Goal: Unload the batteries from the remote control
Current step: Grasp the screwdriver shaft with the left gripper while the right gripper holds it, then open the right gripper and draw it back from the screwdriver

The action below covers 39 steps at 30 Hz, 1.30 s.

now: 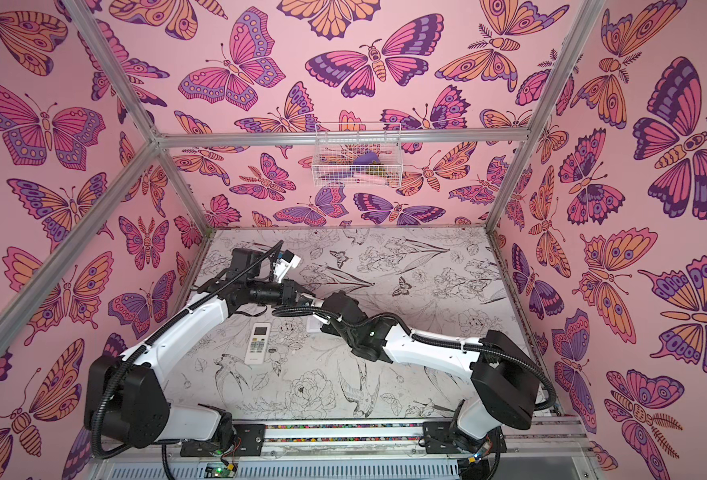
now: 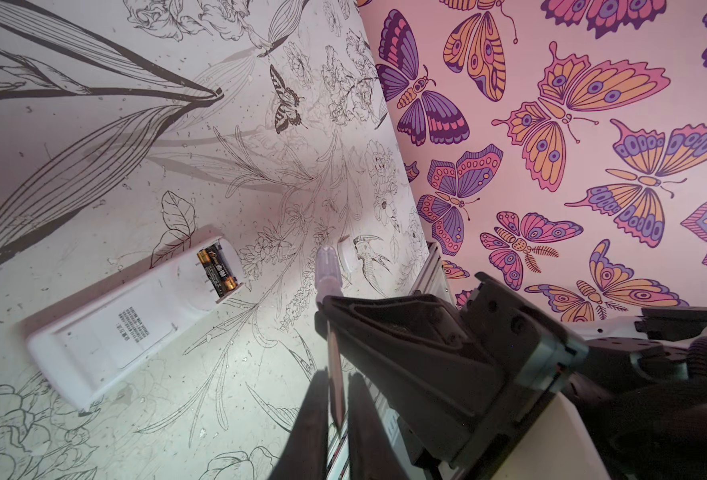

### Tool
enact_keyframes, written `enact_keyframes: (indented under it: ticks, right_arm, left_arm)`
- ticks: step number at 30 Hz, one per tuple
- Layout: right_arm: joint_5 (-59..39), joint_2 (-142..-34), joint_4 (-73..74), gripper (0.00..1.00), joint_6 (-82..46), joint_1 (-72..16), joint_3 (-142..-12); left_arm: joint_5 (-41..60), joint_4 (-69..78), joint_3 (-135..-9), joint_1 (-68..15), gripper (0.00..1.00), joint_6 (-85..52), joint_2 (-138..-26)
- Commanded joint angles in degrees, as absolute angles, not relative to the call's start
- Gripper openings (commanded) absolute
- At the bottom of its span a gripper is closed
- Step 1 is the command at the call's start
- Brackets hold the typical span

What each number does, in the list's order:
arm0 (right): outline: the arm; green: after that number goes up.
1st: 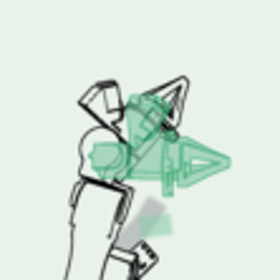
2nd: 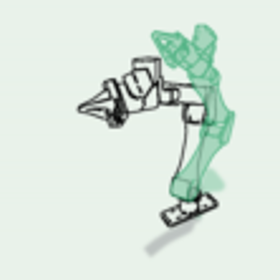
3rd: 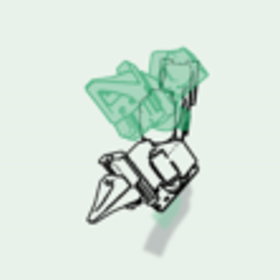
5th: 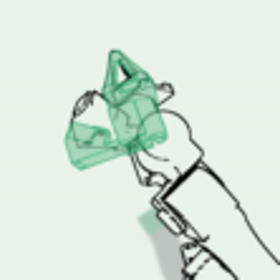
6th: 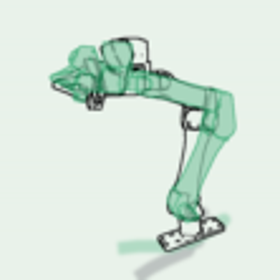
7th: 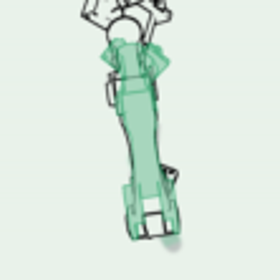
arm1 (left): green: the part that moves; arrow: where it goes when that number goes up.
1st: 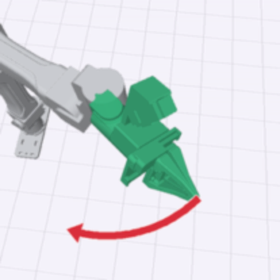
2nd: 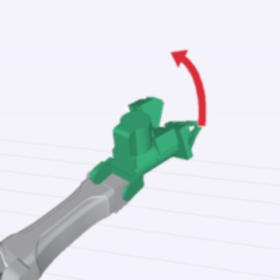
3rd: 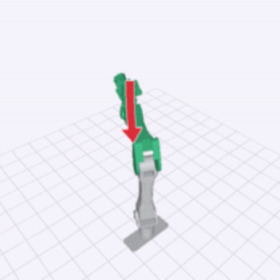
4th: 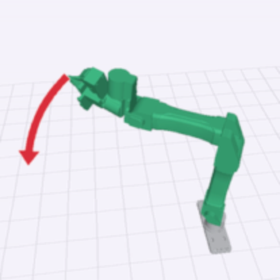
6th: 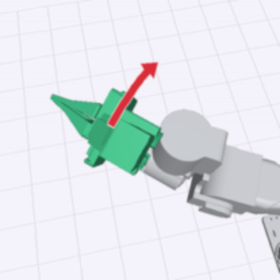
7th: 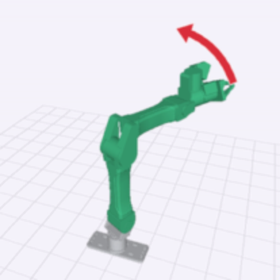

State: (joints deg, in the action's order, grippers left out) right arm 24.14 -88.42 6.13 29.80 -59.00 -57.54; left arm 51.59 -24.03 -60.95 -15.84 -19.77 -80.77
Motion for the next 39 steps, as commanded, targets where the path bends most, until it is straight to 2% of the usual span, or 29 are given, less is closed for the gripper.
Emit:
enact_keyframes:
  ticks: [1, 3, 9, 12, 14, 18, 24, 35, 39]
  right_arm:
    - [23.42, -88.91, 6.62, 0.0, 29.01, -58.8, -59.4]
    - [23.13, -88.89, 5.94, 0.0, 29.01, -58.8, -59.8]
    - [23.16, -87.74, 7.92, 0.01, 29.35, -58.8, -57.99]
    - [22.84, -86.14, 7.72, 0.14, 28.35, -58.71, -57.48]
    - [21.99, -84.69, 9.19, 0.27, 27.24, -58.28, -55.78]
    - [21.75, -81.51, 10.29, 0.43, 24.05, -57.44, -53.1]
    - [20.86, -75.41, 12.55, 0.51, 17.65, -54.71, -47.46]
    - [12.6, -66.59, 10.3, 0.63, 5.99, -46.75, -42.73]
    - [13.5, -64.81, 11.09, 0.86, 3.24, -44.46, -40.43]
  left_arm:
    - [50.98, -24.06, -60.41, -16.16, 0.05, -18.53, -81.7]
    - [51.68, -24.28, -60.95, -16.08, 0.0, -18.67, -81.65]
    - [50.77, -24.33, -60.69, -16.02, 0.0, -17.67, -81.82]
    - [51.59, -24.54, -60.66, -15.5, 0.0, -17.56, -81.48]
    - [50.77, -24.43, -60.19, -15.13, 0.0, -16.94, -81.47]
    - [51.72, -24.42, -60.6, -14.39, 0.0, -16.37, -81.06]
    - [52.23, -24.14, -60.45, -12.8, 0.0, -15.04, -80.88]
    - [57.99, -19.87, -58.45, -8.51, 0.0, -16.57, -79.02]
    - [59.42, -17.55, -57.48, -6.95, 0.0, -18.31, -78.25]
